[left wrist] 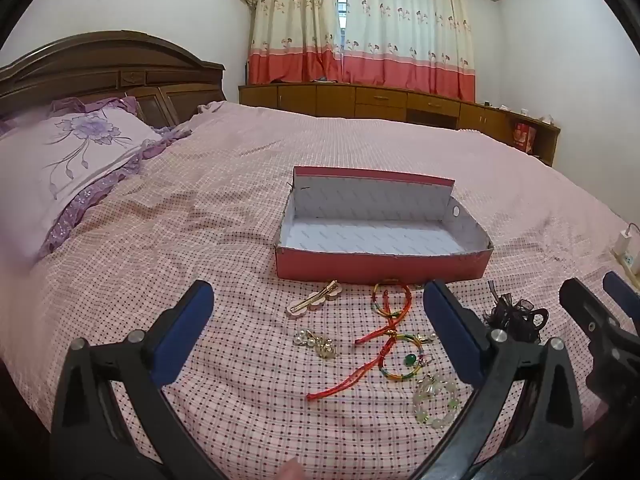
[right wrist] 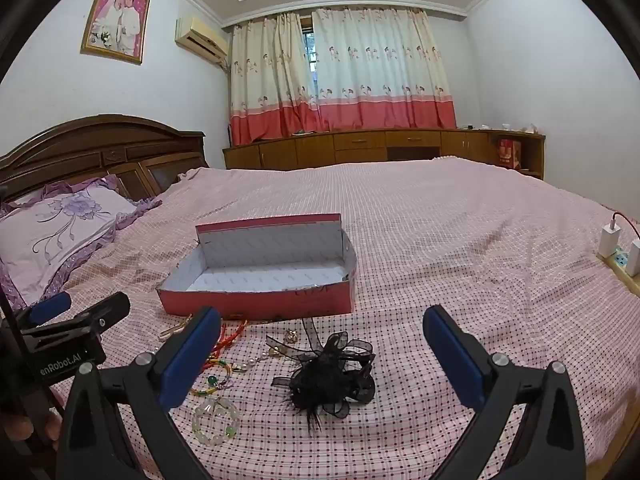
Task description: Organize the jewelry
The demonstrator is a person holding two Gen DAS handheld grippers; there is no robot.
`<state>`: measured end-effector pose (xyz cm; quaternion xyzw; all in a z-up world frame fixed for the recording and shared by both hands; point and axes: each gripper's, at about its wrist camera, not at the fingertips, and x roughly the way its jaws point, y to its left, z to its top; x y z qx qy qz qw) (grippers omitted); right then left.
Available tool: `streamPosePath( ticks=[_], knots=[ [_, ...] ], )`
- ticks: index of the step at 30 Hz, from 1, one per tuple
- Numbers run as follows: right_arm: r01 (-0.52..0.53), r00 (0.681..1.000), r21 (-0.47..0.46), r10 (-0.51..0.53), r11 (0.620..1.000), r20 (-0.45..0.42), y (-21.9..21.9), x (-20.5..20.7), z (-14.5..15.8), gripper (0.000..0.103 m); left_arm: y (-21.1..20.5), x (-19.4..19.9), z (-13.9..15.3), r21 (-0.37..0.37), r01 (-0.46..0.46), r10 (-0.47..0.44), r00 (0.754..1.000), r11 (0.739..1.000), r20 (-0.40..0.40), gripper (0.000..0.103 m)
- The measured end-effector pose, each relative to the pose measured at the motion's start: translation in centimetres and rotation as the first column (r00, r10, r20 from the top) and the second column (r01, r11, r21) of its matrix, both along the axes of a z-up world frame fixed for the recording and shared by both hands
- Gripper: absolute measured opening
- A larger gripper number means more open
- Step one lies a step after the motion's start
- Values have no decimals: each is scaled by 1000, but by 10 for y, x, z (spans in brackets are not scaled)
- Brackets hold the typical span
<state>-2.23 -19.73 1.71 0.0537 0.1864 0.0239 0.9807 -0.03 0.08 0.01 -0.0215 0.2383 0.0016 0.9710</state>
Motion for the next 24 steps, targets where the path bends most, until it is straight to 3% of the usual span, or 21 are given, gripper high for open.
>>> streamPosePath(
  ticks=[24],
  knots=[
    [0,1000,-4,0,1000,3,-1,0,1,103,1,4,-6,8,9,-9,1000,1000,-7,98]
  ],
)
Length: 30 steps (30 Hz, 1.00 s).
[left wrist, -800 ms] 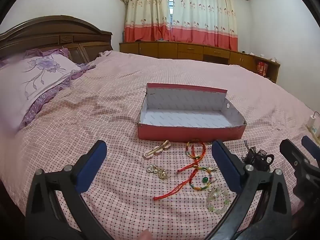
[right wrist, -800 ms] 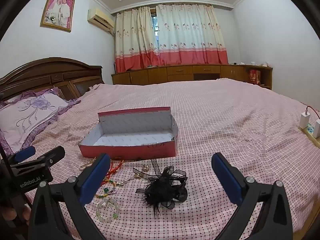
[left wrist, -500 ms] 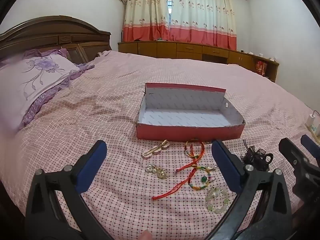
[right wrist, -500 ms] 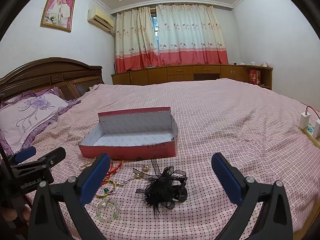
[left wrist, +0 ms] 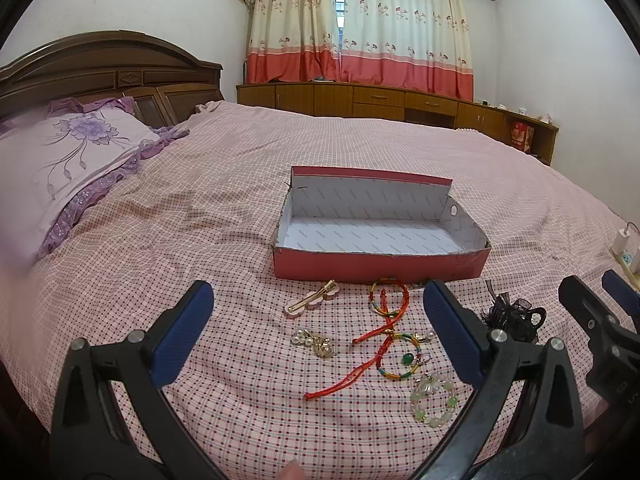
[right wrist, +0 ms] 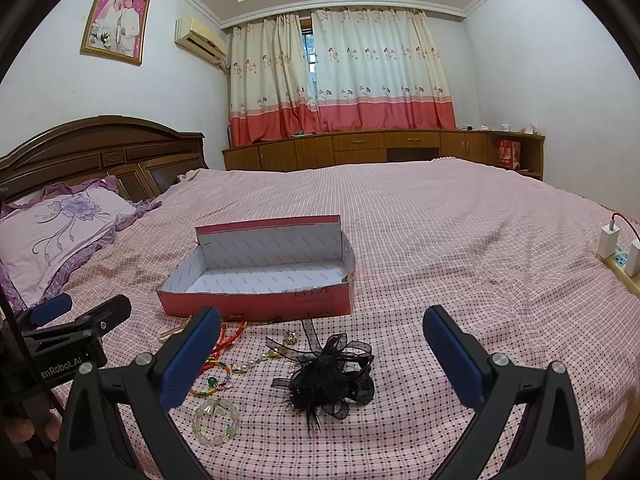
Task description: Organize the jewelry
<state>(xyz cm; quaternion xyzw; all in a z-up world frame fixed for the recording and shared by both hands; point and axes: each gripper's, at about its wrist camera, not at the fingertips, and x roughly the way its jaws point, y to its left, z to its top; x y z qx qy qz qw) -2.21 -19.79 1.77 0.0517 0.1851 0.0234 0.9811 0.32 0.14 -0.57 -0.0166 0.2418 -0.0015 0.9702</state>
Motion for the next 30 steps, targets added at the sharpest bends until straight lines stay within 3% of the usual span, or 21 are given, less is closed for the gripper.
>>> streamPosePath(
  ticks=[30],
  knots=[
    [1,1000,-1,-1,1000,2,0,0,1,103,-3,-3,6,-2,-6,6,1000,1000,1,98]
  ],
)
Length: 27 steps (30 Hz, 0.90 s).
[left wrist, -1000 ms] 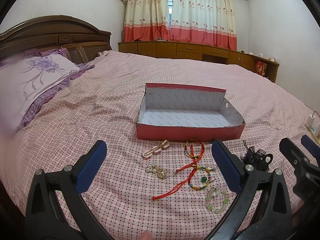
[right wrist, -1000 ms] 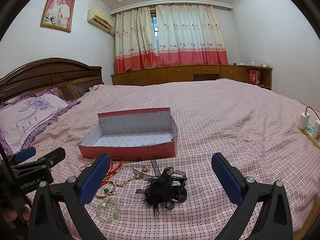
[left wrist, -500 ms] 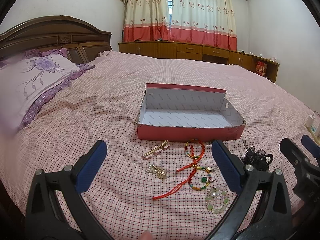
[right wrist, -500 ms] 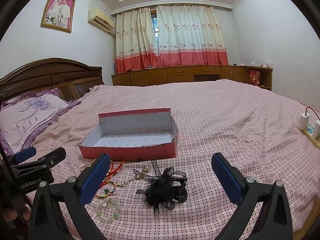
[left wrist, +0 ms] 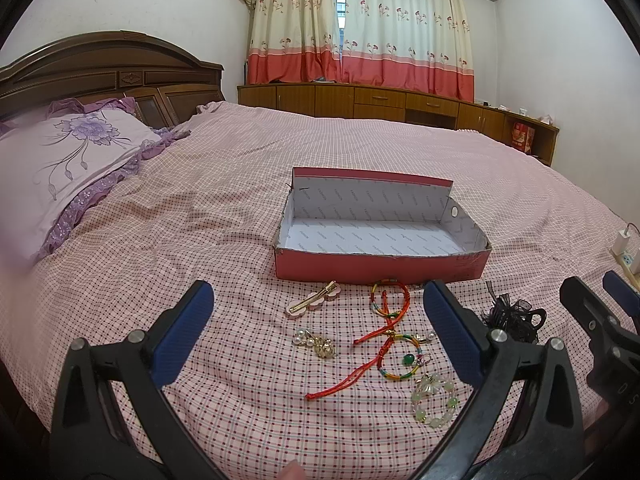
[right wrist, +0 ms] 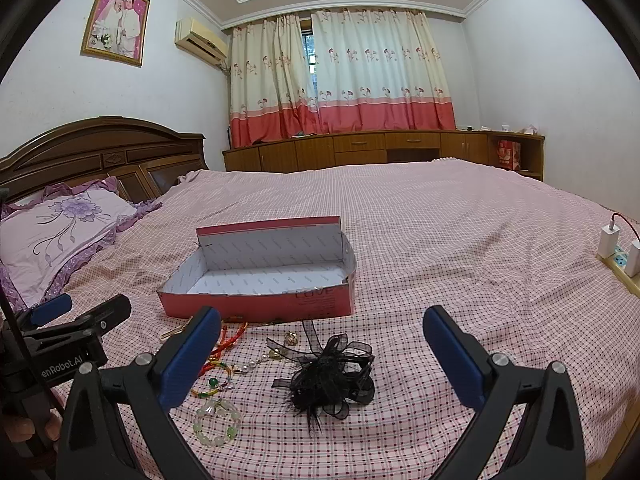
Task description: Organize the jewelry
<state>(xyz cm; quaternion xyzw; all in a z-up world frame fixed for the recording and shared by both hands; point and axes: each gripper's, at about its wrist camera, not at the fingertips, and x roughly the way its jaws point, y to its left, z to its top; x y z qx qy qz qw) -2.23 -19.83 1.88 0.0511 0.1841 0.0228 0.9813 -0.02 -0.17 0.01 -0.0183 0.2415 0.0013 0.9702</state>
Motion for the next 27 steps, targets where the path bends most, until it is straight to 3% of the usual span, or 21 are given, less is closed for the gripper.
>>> streamPosePath(
  ticks=[27],
  knots=[
    [3,1000,1,-3,1000,5,-2,-3,5,103,5,1,1,-5,-3,3,1000,1000,1,98]
  ],
)
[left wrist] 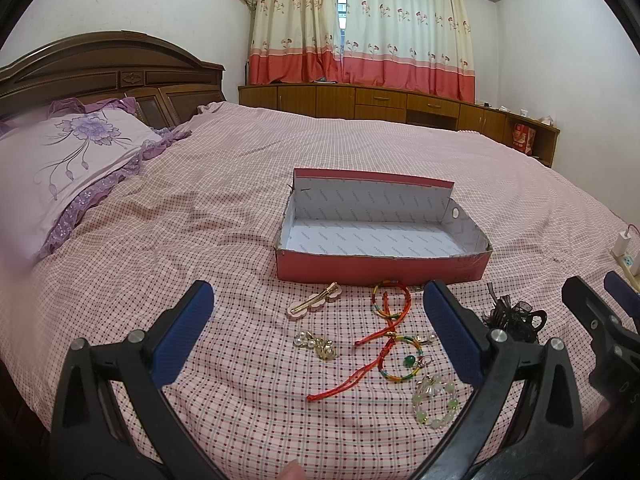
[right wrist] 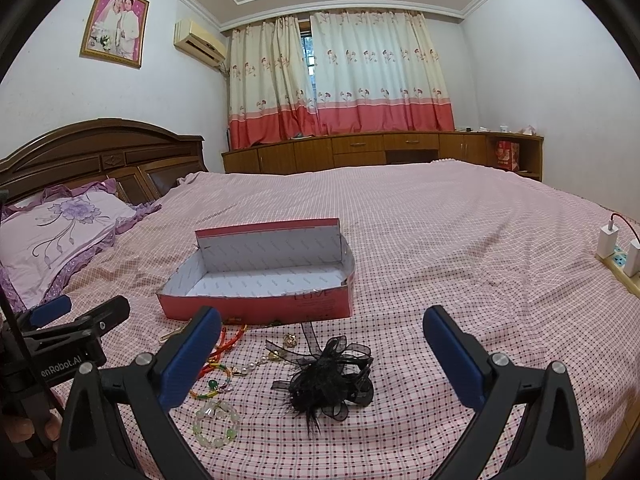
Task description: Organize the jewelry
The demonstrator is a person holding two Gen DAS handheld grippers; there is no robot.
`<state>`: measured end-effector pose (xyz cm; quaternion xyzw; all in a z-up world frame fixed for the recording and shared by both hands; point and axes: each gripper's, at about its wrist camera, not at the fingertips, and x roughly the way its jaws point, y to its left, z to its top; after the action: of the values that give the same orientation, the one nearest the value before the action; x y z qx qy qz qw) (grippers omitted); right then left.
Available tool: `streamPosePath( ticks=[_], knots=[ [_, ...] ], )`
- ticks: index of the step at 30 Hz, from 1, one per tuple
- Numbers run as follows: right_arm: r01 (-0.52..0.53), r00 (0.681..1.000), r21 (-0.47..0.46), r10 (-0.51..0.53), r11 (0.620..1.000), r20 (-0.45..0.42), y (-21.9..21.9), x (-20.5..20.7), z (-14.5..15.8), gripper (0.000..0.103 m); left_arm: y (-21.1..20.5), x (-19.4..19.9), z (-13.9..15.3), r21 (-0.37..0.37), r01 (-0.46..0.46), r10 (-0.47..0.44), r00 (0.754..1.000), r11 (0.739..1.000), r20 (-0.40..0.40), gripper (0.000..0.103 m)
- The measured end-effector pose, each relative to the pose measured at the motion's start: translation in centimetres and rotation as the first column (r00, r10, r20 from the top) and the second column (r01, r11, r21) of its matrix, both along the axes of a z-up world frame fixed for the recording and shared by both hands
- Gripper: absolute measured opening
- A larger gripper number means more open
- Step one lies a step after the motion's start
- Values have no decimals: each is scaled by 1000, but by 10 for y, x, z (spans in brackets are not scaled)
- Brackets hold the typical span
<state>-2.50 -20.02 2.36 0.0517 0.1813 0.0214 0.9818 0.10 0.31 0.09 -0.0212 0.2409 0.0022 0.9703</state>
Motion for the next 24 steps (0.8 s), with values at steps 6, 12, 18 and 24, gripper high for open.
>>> streamPosePath(
  ticks=[6,12,18,24],
  knots=[
    [-3,1000,-1,3,1000,-2,1,-1,1,103,0,0,0,2,-1,1,1000,1000,-2,98],
    [2,1000,-4,-2,1000,-8,2,3,-1,103,-2,4,0,6,3,-3,1000,1000,-6,98],
    [4,1000,-11,-4,1000,-23,2,12,-3,103,-2,16,-3,10,12,-12,999,1000,-31,98],
    [8,999,-18,-9,1000,-44,-4,22,-5,103,4,32,-6,8,9,-9,999,1000,-52,98]
  ],
)
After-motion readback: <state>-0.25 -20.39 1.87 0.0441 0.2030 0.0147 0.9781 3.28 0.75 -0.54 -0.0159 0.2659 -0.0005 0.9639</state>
